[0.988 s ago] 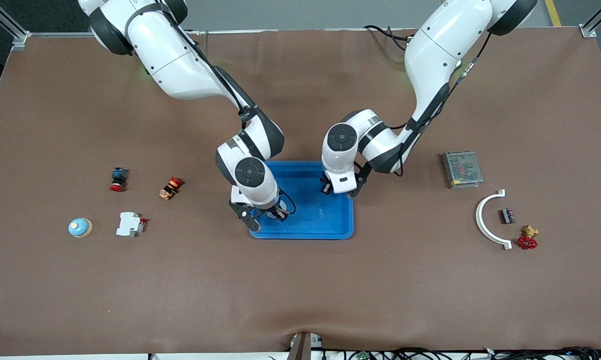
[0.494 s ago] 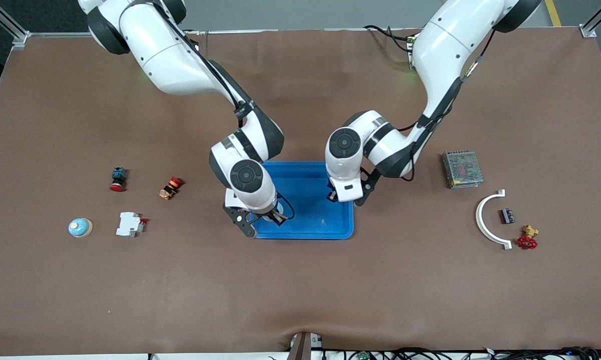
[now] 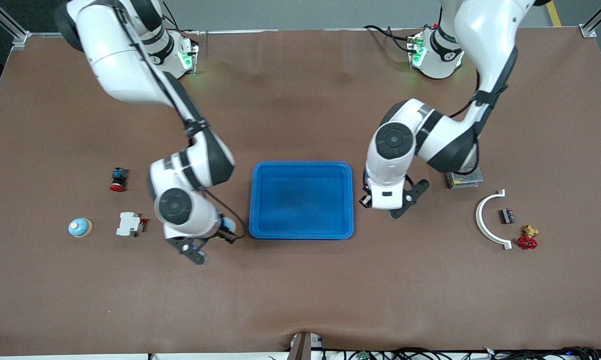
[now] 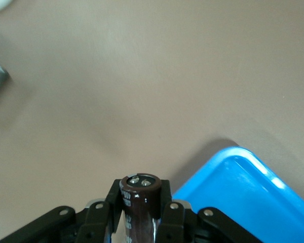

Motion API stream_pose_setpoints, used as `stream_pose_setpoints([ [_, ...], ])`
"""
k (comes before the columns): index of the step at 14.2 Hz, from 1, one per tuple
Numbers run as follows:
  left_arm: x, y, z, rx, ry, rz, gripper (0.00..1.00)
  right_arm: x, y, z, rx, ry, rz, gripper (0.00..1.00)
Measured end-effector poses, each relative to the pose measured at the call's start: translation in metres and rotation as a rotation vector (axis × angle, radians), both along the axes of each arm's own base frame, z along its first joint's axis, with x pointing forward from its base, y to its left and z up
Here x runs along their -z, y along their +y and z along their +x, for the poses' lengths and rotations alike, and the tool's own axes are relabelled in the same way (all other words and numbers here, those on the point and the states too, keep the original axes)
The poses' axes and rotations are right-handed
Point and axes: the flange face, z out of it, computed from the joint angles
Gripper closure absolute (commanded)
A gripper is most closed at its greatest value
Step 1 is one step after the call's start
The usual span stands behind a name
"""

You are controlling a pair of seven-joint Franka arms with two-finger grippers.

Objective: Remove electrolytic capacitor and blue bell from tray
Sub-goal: 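Lower the capacitor with the left gripper while the right gripper carries the bell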

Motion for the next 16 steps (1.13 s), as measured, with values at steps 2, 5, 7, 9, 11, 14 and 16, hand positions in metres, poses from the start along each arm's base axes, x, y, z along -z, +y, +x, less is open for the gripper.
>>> stream_pose_setpoints([
  [2,-0.014,0.032,0.007,0.1,0.042,0.029,0.92,-0.003,-0.054,0.014,-0.087,0.016,0.005,1.0],
  [5,-0.03,0.098,0.027,0.234,0.086,0.003,0.92,0.001,-0.138,0.03,-0.246,0.026,0.022,1.0],
  [7,-0.036,0.147,0.034,0.32,0.108,-0.002,0.89,0.004,-0.194,0.035,-0.347,0.031,0.037,1.0],
  [9,-0.035,0.19,0.035,0.41,0.137,-0.007,0.89,0.005,-0.238,0.036,-0.44,0.031,0.048,1.0],
  [11,-0.029,0.223,0.034,0.486,0.163,-0.02,0.9,0.006,-0.278,0.036,-0.529,0.031,0.051,1.0],
  [14,-0.005,0.258,0.032,0.567,0.157,-0.039,0.9,0.008,-0.327,0.034,-0.636,0.016,0.052,1.0],
  [16,0.016,0.268,0.028,0.595,0.133,-0.049,0.9,0.01,-0.35,0.031,-0.689,0.015,0.058,1.0],
])
